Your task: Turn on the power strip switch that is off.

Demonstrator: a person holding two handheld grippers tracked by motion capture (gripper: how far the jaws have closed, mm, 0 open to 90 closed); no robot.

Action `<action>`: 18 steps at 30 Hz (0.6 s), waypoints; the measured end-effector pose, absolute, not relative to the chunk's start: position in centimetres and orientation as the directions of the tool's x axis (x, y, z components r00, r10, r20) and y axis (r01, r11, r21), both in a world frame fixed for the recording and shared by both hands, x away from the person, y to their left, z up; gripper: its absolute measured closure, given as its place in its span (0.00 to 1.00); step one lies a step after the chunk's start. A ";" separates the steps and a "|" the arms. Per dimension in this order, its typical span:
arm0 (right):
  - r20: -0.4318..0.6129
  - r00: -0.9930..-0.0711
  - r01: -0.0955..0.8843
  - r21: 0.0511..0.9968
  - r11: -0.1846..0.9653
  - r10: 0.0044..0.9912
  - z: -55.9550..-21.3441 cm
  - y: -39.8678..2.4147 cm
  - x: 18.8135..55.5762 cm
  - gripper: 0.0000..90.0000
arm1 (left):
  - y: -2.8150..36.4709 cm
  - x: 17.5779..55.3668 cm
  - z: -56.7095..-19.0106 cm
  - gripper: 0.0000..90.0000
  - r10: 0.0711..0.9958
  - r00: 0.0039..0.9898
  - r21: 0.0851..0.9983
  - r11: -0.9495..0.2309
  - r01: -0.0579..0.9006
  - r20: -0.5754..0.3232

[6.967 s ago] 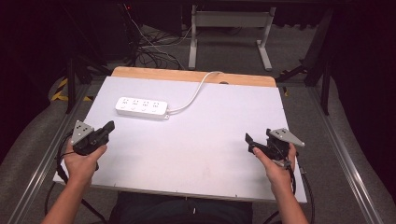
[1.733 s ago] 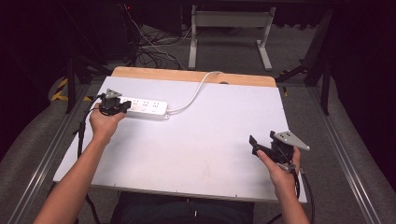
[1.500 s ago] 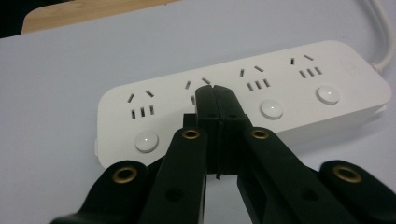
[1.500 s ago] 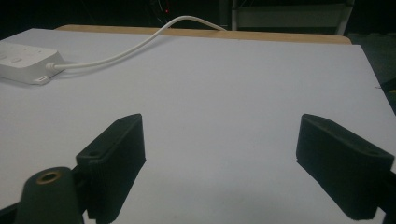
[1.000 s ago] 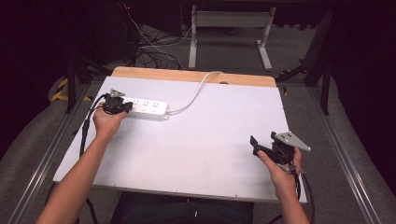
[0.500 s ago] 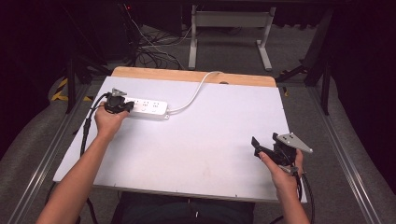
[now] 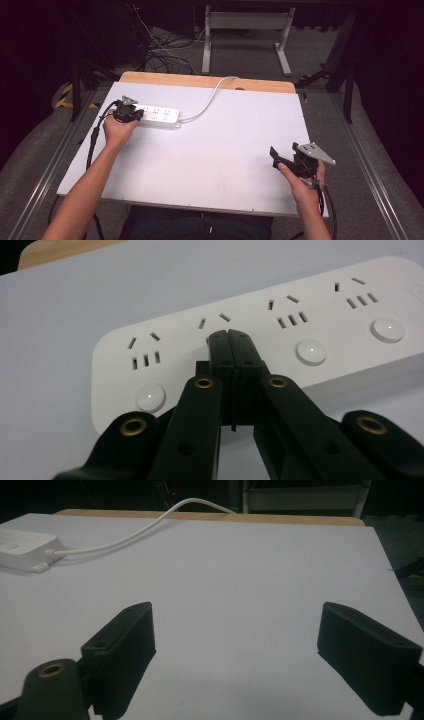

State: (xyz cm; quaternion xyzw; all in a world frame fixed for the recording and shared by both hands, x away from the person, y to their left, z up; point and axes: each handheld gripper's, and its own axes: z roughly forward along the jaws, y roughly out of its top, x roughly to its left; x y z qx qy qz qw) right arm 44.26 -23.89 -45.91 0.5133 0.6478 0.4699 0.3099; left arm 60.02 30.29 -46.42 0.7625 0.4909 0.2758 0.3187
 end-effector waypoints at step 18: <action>0.083 -0.274 0.362 0.932 0.023 0.958 -45.6 -24.1 44.0 0.18 | 29.1 59.8 -47.0 1.00 0.923 0.342 0.760 -0.347 0.550 0.174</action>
